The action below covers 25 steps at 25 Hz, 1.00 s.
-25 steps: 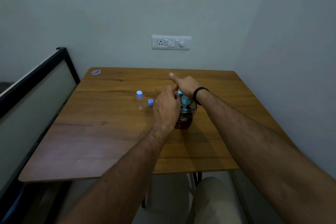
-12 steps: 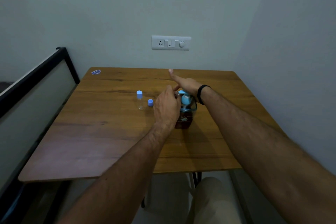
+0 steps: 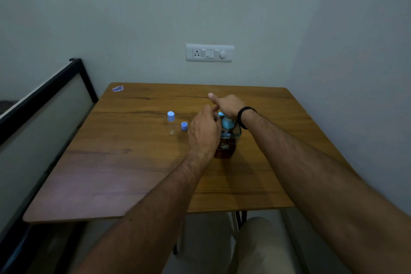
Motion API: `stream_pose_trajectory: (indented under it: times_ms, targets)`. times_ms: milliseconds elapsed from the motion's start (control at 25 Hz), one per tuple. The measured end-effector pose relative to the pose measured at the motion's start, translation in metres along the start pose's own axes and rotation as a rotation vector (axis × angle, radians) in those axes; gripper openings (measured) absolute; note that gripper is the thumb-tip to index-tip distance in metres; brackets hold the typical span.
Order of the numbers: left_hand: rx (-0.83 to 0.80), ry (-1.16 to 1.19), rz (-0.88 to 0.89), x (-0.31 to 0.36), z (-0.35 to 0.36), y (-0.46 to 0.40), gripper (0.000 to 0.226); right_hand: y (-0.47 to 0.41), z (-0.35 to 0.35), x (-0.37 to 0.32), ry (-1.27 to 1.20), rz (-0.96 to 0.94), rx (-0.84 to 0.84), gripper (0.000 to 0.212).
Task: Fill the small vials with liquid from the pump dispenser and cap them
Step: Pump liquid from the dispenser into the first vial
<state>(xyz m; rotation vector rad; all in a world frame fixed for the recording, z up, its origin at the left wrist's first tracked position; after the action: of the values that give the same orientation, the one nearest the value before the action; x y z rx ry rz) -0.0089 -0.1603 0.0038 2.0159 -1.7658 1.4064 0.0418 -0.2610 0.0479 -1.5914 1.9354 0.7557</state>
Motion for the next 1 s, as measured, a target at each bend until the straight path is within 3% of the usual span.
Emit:
stream_pose_trajectory:
  times_ms: [160,320,520,680,880,1000]
  targets:
    - [0.000,0.006,-0.002,0.0003,0.0000,0.0003,0.017,0.0030,-0.0012,0.0027,-0.030,0.074,-0.143,0.094]
    - [-0.001,0.009,-0.001,0.0011,-0.0006,-0.0004,0.021,0.0001,0.0010,0.0006,0.013,-0.021,0.006,0.068]
    - [-0.006,0.023,-0.005,0.0006,0.0016,-0.0001,0.019,0.0086,-0.0021,0.0024,-0.067,0.071,-0.155,0.097]
    - [-0.012,0.004,-0.004,0.0002,0.0011,-0.0011,0.017,0.0030,0.0006,0.0000,-0.002,-0.022,0.021,0.071]
    - [0.000,0.025,-0.014,-0.0005,0.0022,0.0001,0.015,0.0091,-0.0029,0.0008,-0.046,0.062,-0.162,0.091]
    - [0.002,0.035,0.001,-0.0007,0.0018,0.0004,0.021,0.0039,0.0012,0.0010,-0.041,-0.011,-0.037,0.070]
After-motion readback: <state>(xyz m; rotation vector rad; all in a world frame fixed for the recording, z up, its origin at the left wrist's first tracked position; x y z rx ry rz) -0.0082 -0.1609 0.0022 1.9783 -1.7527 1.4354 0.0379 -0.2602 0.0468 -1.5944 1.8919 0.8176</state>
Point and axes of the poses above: each hand's wrist, its own y-axis away from the middle knuckle, its own z-axis out of the palm, x = y × z, the point moved 4 cm from there along -y, towards the middle knuckle, and after that the axes turned 14 degrees about x, right-handed, at the moved point
